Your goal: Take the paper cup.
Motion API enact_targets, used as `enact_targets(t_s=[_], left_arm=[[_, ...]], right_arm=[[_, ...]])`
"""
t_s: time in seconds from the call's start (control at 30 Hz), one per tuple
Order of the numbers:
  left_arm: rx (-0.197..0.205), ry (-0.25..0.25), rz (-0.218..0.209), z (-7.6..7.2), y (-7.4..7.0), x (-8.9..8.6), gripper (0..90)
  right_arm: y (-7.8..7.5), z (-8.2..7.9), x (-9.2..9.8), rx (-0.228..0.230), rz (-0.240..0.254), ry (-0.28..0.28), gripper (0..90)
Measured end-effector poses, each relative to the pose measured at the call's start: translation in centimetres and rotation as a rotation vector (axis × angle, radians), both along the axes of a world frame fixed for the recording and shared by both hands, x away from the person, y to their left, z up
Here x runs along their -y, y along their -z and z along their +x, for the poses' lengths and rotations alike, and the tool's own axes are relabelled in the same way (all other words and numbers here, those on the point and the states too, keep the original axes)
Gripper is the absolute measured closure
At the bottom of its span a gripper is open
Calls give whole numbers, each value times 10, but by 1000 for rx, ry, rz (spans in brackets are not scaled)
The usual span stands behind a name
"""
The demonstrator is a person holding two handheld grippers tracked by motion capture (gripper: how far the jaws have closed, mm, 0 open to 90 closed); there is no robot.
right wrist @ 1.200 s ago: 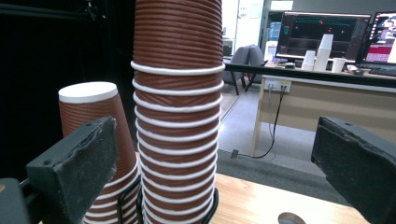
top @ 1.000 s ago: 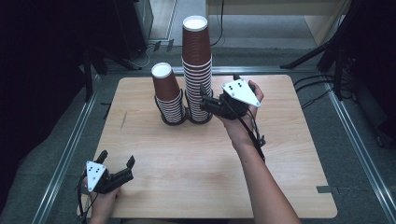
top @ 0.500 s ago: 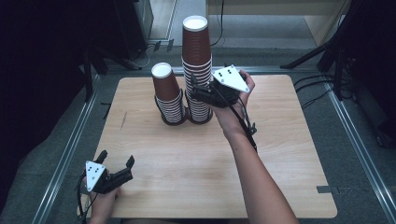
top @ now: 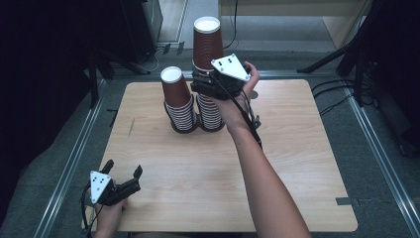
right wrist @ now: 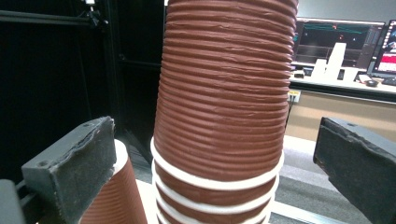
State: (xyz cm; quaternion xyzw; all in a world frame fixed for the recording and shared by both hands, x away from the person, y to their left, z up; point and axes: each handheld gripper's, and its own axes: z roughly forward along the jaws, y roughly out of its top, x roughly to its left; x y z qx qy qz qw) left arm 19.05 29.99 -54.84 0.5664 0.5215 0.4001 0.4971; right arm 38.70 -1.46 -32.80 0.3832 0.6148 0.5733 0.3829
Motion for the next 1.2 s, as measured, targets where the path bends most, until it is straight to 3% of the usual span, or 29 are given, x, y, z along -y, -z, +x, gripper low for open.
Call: enact_targets(t_s=[0.3, 0.7, 0.93, 1.07, 1.2], left_arm=[[-4, -1, -10, 0, 0, -2, 0], [-4, 1, -22, 0, 0, -2, 0], [-7, 5, -21, 0, 0, -3, 0], [-6, 5, -25, 0, 0, -3, 0], [-7, 4, -29, 0, 0, -3, 0]], right_arm=[[2, 16, -8, -30, 16, 17, 0], [-2, 32, -18, -15, 9, 71, 5], [2, 42, -21, -39, 13, 95, 9], [3, 45, -23, -49, 54, 86, 66], [3, 45, -26, -43, 45, 99, 87]])
